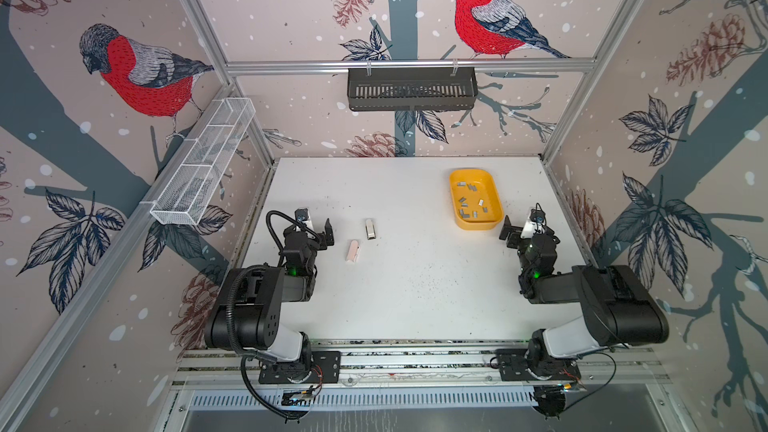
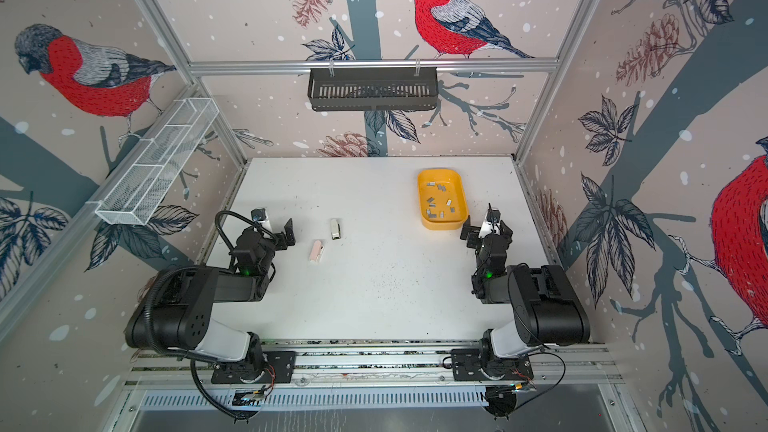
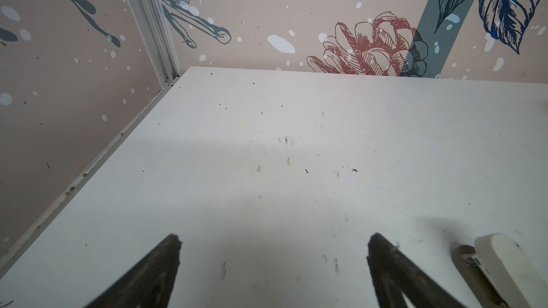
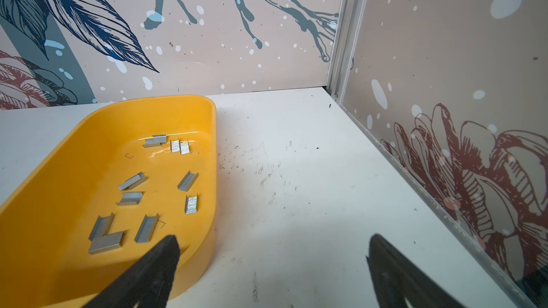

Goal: Load the staples into the stapler

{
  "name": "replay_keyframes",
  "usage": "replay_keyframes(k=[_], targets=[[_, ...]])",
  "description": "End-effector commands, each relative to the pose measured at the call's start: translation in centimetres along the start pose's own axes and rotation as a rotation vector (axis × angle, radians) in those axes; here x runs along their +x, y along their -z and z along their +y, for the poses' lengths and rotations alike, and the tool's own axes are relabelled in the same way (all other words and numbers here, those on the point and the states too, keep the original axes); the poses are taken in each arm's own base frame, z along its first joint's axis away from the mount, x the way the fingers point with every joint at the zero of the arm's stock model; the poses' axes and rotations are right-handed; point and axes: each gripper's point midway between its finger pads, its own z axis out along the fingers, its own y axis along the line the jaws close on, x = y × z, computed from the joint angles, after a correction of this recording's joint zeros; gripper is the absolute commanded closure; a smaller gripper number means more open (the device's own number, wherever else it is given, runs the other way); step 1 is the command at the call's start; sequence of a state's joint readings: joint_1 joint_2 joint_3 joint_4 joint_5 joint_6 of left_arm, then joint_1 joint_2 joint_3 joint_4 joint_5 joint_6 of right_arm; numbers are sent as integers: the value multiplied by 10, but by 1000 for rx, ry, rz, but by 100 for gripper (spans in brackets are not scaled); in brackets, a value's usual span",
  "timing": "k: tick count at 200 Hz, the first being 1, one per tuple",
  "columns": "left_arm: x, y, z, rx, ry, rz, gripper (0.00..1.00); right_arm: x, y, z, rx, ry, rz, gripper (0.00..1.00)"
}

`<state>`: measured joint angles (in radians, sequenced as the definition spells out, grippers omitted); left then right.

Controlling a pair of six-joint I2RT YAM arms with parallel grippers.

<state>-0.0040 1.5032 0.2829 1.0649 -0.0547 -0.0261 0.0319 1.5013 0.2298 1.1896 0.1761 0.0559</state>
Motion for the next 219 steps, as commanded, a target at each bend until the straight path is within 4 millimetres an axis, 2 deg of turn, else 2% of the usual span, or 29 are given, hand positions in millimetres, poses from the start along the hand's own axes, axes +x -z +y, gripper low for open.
replay_keyframes(k=[1, 83, 110, 143, 176, 184, 187, 195, 219], targets=[[-13, 0, 0, 3, 1, -49, 2, -5, -1, 2, -9, -16, -15, 0], [-14, 0, 0, 3, 0, -52, 2, -4, -1, 1, -17, -21, -13, 1], [-16, 1, -7, 40, -21, -50, 2, -6, 2, 0, -14, -24, -26, 1], [-29, 14, 1, -4, 2, -89, 2, -17, 15, -4, 2, -38, -72, 1], [-43, 14, 5, -85, 8, -53, 2, -29, 20, 2, 43, -14, -45, 1], [-52, 18, -1, -91, 2, -67, 2, -30, 22, 4, 49, -25, -29, 1], [-54, 20, -3, -89, 2, -69, 2, -37, 24, 5, 45, -35, -43, 1], [-61, 23, -11, -74, 15, -69, 2, -40, 27, 9, 34, -55, -27, 1], [-84, 30, -33, -17, 90, -18, 3, -48, 42, 26, -4, -77, 15, 1]])
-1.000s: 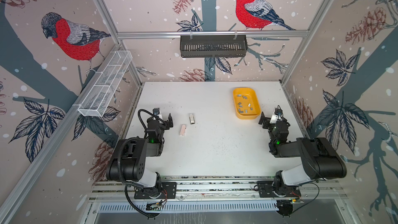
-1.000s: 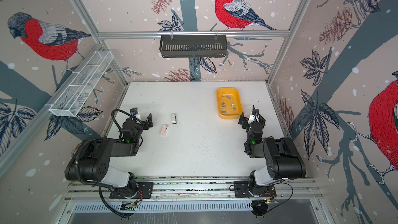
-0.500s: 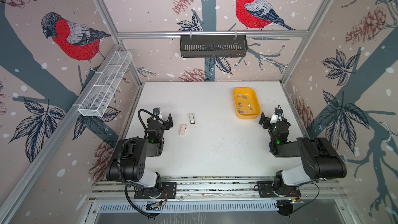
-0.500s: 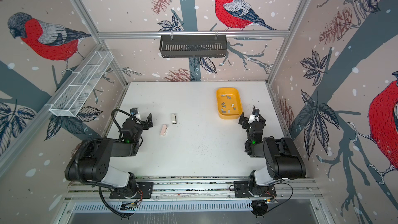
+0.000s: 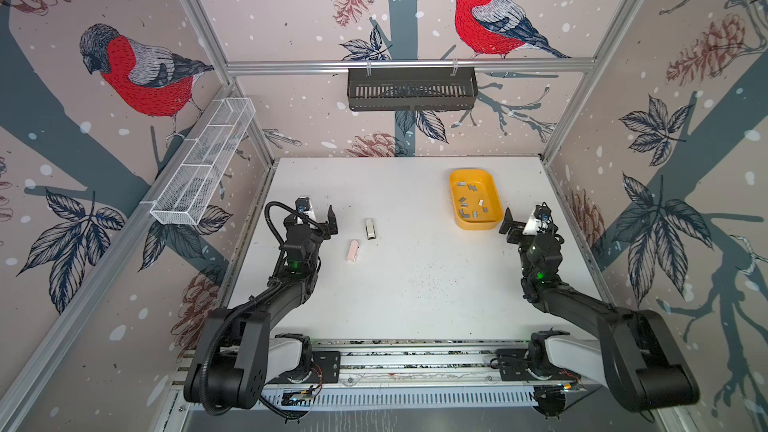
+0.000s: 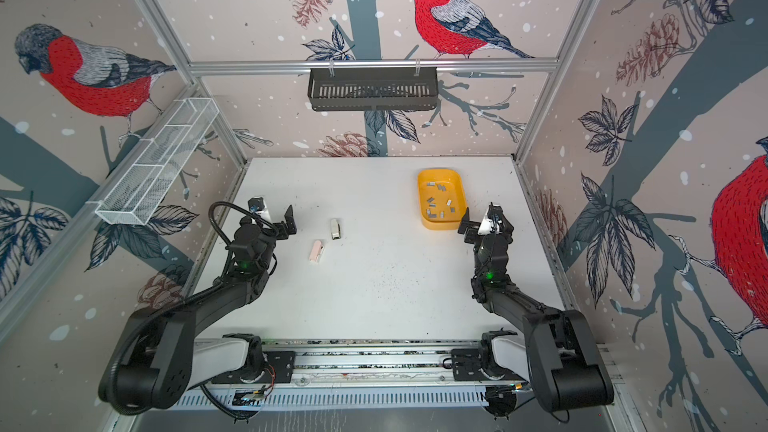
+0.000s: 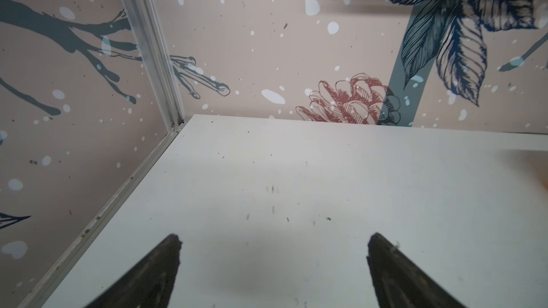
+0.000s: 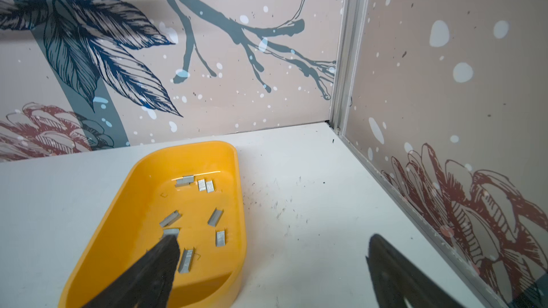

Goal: Load the staples into the stapler
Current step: 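Reach the left gripper to the cream stapler while the right arm moves forward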

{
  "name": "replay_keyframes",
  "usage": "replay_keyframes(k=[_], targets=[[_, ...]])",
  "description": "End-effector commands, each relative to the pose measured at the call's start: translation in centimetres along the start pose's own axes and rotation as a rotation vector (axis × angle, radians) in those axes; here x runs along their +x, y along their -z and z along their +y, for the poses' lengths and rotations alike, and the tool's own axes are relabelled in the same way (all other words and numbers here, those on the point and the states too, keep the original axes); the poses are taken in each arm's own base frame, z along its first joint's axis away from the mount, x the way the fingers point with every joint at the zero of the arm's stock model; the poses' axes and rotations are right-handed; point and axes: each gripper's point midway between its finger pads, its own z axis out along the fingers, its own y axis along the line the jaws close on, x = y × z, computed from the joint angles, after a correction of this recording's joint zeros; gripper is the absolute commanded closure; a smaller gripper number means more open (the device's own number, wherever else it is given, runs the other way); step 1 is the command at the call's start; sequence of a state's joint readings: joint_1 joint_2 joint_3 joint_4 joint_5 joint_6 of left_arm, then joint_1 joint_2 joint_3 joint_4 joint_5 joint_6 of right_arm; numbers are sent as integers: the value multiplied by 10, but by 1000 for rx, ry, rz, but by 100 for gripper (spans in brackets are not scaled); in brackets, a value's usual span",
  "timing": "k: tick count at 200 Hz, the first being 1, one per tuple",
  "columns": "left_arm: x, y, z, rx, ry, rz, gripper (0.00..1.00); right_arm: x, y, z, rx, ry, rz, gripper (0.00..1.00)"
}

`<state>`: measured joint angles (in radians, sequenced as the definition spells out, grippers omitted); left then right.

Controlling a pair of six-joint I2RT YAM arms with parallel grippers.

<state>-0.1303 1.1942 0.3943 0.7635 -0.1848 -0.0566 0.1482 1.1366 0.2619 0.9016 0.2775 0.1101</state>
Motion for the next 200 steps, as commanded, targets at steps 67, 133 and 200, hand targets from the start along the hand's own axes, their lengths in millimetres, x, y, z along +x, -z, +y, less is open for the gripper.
replay_keyframes(k=[67, 133, 200], targets=[[-26, 30, -58, 105, 195, 268, 4, -11, 61, 86, -391, -188, 177, 1], [24, 30, -103, 196, 209, 547, 14, 6, 137, 195, -875, -134, 291, 1], [46, 1, -125, 104, 191, 724, 21, 20, 141, 212, -871, -97, 257, 1]])
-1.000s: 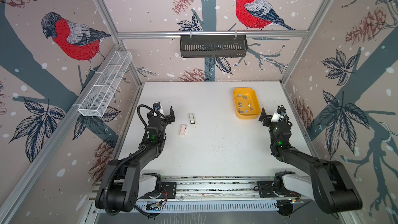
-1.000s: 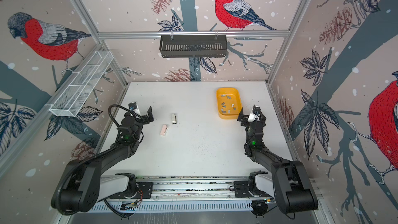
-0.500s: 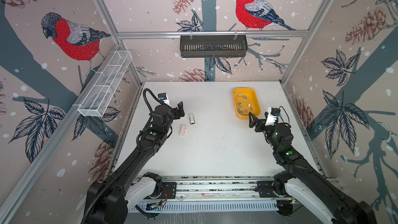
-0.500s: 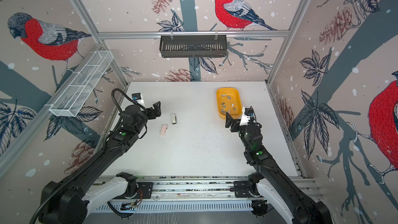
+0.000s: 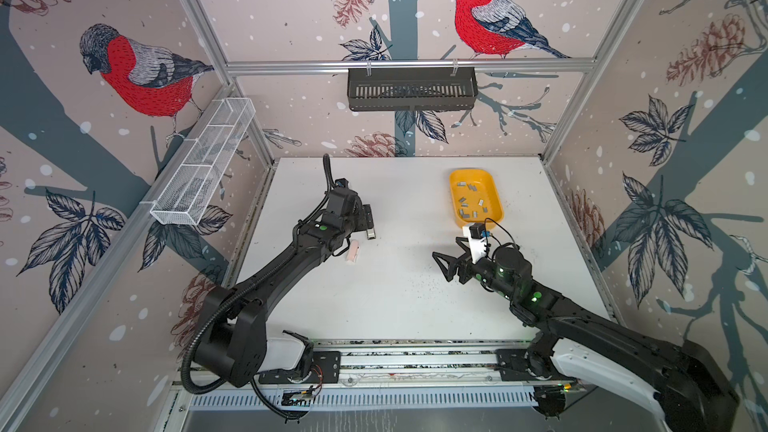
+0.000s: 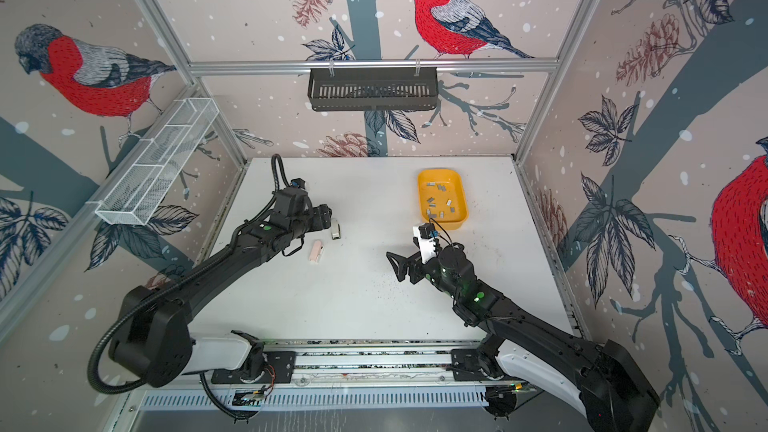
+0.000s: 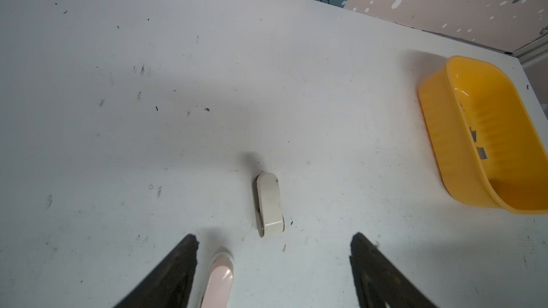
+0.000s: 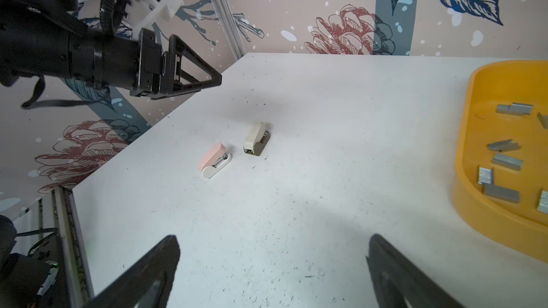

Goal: Load the staples into the stapler
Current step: 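Reach the left gripper to the cream stapler while the right arm moves forward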

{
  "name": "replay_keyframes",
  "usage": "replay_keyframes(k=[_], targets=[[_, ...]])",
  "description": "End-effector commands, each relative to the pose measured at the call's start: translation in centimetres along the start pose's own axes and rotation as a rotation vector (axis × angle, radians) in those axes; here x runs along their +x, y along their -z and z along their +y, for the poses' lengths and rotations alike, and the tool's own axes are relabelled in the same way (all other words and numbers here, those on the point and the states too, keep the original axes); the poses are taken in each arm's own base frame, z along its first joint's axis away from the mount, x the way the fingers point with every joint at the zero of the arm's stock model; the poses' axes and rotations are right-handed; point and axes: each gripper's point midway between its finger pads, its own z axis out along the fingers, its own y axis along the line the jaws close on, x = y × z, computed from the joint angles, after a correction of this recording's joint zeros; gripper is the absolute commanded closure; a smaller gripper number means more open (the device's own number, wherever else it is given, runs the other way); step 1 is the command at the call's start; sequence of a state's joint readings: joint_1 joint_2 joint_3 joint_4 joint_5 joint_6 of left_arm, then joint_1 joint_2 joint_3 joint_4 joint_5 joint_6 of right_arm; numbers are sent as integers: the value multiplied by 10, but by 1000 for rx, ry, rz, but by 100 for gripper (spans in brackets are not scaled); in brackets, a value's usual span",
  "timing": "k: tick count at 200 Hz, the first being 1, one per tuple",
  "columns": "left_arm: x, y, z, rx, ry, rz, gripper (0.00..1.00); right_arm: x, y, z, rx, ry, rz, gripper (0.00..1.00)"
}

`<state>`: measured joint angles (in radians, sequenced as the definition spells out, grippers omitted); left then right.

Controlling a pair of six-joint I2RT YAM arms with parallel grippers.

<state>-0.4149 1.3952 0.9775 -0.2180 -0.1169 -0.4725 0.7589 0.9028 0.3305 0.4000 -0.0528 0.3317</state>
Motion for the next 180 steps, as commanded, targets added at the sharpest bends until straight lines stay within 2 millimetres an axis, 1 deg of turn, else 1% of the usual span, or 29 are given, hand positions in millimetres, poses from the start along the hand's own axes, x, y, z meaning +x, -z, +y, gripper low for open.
replay_keyframes(k=[1, 28, 39, 46, 63, 81, 94, 101, 115, 161, 180], targets=[[8, -9, 4, -66, 26, 79, 21, -12, -1, -1, 16, 24, -80, 1], [13, -25, 0, -121, -4, 131, 23, -5, 1, 1, -2, 30, -111, 1], [17, -30, -1, -143, -13, 155, 24, -7, 2, 2, 4, 35, -98, 1], [18, -33, -2, -152, -18, 161, 24, -9, 4, 1, 13, 38, -112, 0], [24, -43, -1, -173, -24, 183, 24, -5, 6, -4, 30, 28, -126, 1], [31, -55, 1, -193, -34, 219, 24, 2, 6, -9, 48, 14, -117, 0], [35, -62, -2, -193, -50, 236, 24, 10, 8, -15, 66, -16, -129, 1], [36, -65, -4, -190, -56, 242, 24, 13, 8, -14, 52, 2, -137, 1], [39, -72, -6, -187, -71, 257, 24, 16, 4, -15, 72, 14, -90, 0], [48, -83, -3, -197, -100, 275, 25, 19, 3, -17, 81, 19, -87, 0], [48, -83, 0, -217, -136, 294, 26, 20, 1, -16, 78, 25, -81, 0]])
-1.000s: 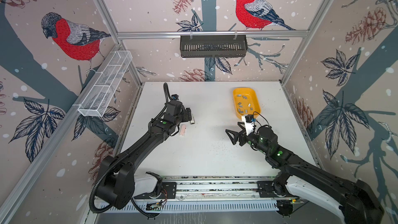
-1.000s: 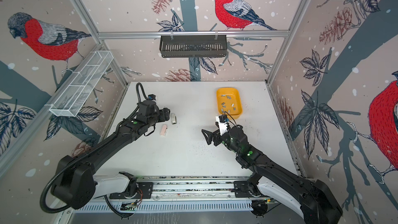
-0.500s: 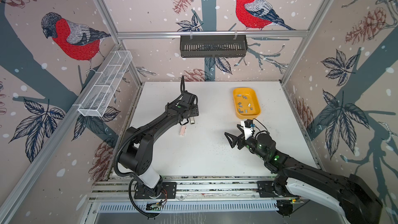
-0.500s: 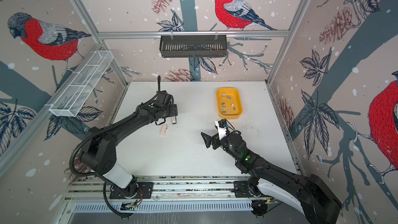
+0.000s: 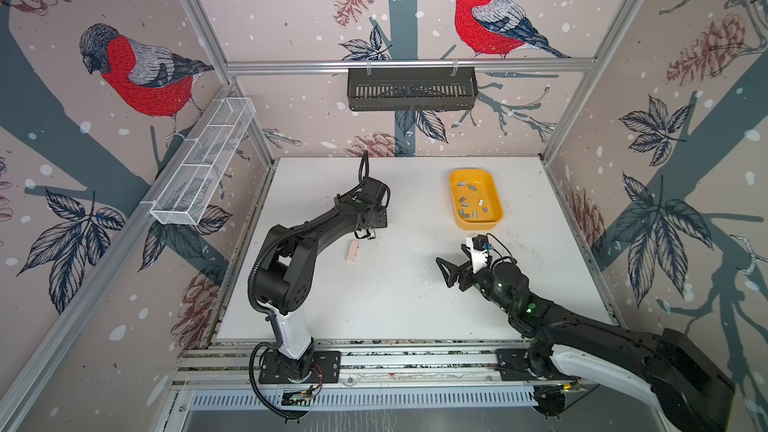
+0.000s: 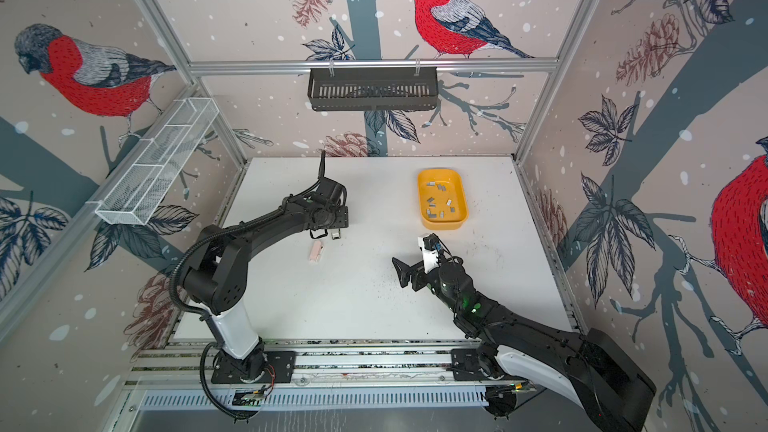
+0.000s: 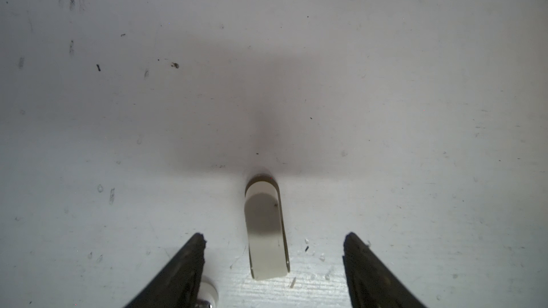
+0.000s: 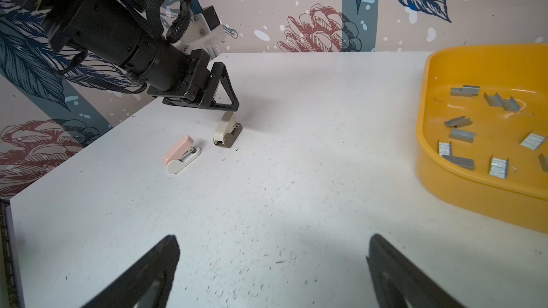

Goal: Load the staples into the stapler
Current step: 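Reach the left gripper to the cream stapler while the right arm moves forward, then close the left gripper on the cream stapler and lift it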

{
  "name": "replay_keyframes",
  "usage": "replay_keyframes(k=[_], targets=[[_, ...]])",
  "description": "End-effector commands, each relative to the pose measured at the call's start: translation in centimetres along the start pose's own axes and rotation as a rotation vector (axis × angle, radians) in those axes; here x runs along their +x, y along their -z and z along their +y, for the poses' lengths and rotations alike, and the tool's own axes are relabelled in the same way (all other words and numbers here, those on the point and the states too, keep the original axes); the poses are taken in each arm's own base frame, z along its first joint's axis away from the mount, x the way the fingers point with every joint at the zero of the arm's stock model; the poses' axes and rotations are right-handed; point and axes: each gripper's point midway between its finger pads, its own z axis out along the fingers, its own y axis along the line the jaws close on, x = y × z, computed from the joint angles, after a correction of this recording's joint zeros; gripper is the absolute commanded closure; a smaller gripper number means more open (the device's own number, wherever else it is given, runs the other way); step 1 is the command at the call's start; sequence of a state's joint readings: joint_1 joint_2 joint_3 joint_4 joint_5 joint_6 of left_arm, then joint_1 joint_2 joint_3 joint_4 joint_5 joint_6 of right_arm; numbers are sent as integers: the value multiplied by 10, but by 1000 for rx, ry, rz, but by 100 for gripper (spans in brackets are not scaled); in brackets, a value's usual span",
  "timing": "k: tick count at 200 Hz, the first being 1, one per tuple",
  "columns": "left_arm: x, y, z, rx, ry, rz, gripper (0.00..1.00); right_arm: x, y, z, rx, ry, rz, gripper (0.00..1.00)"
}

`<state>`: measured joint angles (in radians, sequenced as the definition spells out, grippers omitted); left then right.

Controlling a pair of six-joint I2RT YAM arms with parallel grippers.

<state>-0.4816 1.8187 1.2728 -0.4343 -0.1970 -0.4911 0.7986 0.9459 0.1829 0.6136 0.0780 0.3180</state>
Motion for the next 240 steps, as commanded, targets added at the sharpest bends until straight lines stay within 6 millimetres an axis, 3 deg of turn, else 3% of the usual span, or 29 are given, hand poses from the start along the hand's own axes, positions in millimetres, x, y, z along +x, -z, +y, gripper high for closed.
replay_keyframes(k=[1, 116, 240], targets=[[1, -2, 5, -36, -47, 14, 26, -9, 0, 2, -3, 0, -36, 0], [6, -14, 10, -85, -24, 46, 29, -4, -3, 2, -4, -7, -16, 0], [10, -29, 8, -94, -18, 76, 47, 0, -7, -1, 14, -2, 8, 0]])
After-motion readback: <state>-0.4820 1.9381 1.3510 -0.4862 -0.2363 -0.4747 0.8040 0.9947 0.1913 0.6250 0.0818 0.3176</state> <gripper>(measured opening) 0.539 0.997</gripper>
